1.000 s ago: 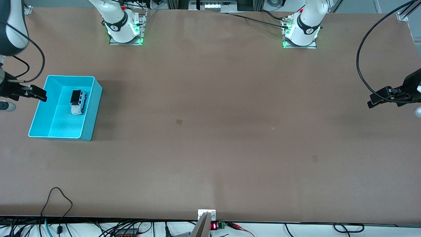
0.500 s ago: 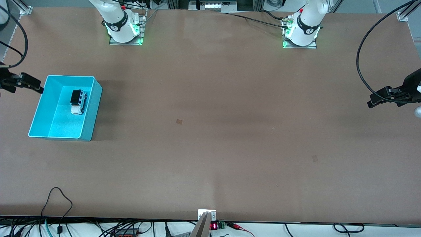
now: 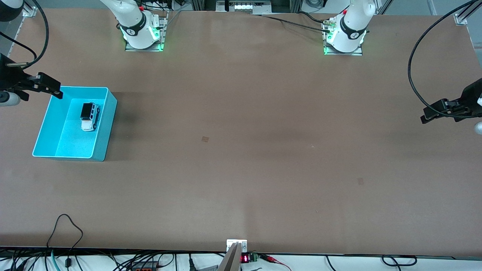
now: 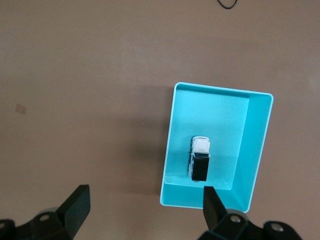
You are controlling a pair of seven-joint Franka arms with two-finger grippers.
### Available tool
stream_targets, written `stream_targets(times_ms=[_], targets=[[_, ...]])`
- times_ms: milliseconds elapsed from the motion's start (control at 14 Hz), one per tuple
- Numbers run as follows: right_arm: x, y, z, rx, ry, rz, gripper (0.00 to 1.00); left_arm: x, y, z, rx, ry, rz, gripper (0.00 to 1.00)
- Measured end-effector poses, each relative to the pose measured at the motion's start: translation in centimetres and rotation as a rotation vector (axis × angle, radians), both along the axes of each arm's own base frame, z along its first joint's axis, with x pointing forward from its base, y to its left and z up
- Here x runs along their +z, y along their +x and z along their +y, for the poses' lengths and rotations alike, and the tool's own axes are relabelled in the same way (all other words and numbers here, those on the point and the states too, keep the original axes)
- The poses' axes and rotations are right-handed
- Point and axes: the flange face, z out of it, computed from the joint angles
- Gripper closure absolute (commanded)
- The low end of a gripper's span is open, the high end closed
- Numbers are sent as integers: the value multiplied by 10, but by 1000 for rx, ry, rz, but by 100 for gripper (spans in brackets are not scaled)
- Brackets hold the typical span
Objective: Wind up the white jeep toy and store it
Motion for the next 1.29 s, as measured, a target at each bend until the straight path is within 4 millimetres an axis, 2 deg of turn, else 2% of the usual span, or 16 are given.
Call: stream_targets(times_ms=[143, 357, 714, 1286], targets=[[3, 5, -7, -14, -2, 17, 0, 0, 0, 0, 0, 0, 0, 0], [-2, 16, -5, -12, -5, 26, 0, 0, 0, 0, 0, 0, 0, 0], [-4, 18, -4, -12, -6, 32, 0, 0, 0, 0, 0, 0, 0, 0], [-14, 22, 13, 17, -7, 57, 0, 0, 0, 1, 2, 0, 0, 0]])
